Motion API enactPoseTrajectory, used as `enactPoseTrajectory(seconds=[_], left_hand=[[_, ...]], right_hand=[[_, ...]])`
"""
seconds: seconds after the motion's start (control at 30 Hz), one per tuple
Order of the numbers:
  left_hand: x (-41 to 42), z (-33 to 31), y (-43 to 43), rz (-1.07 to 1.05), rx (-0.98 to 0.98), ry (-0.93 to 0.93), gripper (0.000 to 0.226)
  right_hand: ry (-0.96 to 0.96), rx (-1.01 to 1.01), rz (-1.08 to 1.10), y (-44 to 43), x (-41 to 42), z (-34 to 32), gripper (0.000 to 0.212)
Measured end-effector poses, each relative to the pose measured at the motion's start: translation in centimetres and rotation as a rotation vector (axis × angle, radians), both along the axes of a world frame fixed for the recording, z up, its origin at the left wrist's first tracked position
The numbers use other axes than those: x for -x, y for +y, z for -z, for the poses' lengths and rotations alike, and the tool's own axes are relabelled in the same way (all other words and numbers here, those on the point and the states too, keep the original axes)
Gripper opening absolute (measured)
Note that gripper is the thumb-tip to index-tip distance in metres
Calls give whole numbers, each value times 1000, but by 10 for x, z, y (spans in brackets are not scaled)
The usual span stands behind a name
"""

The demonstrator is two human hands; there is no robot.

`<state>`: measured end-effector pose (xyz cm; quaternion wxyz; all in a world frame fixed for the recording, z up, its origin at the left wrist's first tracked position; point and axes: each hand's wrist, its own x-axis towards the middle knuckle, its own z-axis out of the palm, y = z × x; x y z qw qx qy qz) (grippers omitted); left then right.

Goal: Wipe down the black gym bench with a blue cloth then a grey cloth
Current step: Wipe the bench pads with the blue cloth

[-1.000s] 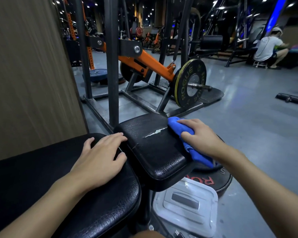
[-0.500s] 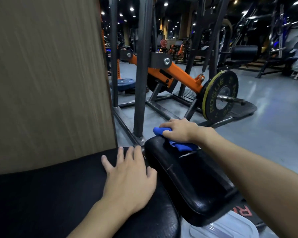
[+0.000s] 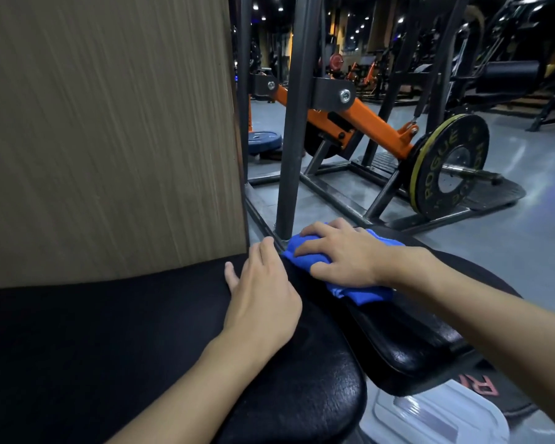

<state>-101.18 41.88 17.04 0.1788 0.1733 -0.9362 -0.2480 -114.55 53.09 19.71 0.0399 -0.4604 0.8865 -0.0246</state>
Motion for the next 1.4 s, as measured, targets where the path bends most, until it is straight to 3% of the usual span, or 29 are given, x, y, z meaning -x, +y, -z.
enactPoseTrajectory(seconds=[0.13,0.27,0.57,0.7,0.8,0.93,1.03,1.17,1.3,1.4], left_hand=[[0,2,-1,20,12,0,56],[1,2,-1,33,27,-5,55],[-7,-5,2,111,-44,31,51],[-12,-9,5,183,-58,-64,45],[-18,-8,9,229,15,-148,42],[-26,-12,21,300,-17,-137,42],[-31,-7,27,351,-25,-148,48],[-33,0,24,377,48,-184,52],[-33,2,25,394,105,-213,50],[-32,3,24,400,126,-220,50]], right_hand=[[21,1,-20,32,-25,0,54],[34,14,20,33,-30,-1,41],[45,8,66,31,-48,2,40],[53,15,41,59,-72,2,40],[101,20,36,81,-91,7,55],[231,172,-22,102,-107,21,49],[242,242,-72,119,-114,30,40],[261,344,-119,138,-117,43,44],[208,516,-70,137,-116,49,47],[155,657,86,141,-101,50,47]])
